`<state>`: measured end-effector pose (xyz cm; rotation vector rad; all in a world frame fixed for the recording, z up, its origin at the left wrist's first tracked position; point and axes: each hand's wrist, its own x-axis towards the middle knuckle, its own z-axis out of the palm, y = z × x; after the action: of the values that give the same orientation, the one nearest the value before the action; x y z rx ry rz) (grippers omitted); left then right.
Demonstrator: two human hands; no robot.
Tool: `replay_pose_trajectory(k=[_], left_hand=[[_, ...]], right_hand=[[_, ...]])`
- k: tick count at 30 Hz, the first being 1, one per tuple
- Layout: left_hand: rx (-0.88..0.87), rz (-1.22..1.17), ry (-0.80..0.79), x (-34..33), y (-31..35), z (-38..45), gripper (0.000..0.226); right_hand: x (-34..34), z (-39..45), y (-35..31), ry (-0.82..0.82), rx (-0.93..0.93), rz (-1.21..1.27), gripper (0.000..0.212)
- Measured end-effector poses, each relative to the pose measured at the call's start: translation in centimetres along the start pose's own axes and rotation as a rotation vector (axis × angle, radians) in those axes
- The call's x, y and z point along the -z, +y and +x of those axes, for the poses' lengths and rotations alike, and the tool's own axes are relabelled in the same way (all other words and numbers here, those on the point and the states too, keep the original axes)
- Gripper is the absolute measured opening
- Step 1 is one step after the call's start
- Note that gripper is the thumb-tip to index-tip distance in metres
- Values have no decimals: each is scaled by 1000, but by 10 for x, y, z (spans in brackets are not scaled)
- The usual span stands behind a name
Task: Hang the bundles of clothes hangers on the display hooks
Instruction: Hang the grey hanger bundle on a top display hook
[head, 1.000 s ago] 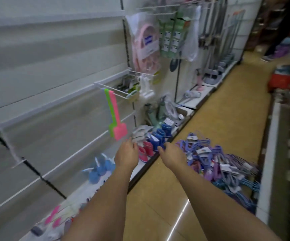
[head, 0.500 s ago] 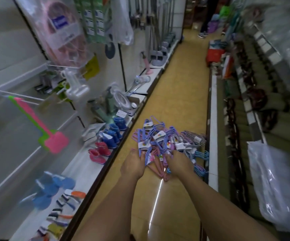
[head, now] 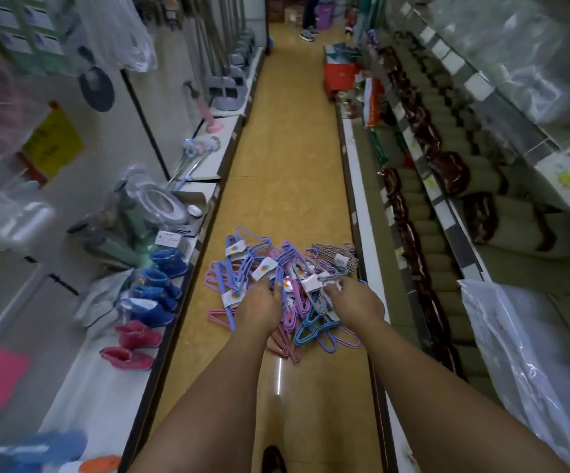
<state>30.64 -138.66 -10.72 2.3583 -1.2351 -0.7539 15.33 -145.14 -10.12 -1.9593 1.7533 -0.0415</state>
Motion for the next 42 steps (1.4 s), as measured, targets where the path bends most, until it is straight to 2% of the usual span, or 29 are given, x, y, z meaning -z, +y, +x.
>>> replay_pose_trajectory(k=[10, 18, 24, 31, 42], left_hand=[[-48, 38, -166, -37, 16, 90, 53], [-24, 40, -192, -72, 43, 166, 54], [-7, 22, -210, -112, 57, 229, 55], [13, 22, -264, -190, 23, 298, 53], [-7, 56, -335, -350, -82, 419, 51]], right_hand=[[0, 84, 13, -19, -106, -49, 46], [-2, 177, 32, -36, -99, 33, 41], [-21, 254, 55, -41, -101, -12, 41], [-90, 332, 90, -96, -105, -33, 39], [-260, 451, 146, -147, -152, -20, 40]])
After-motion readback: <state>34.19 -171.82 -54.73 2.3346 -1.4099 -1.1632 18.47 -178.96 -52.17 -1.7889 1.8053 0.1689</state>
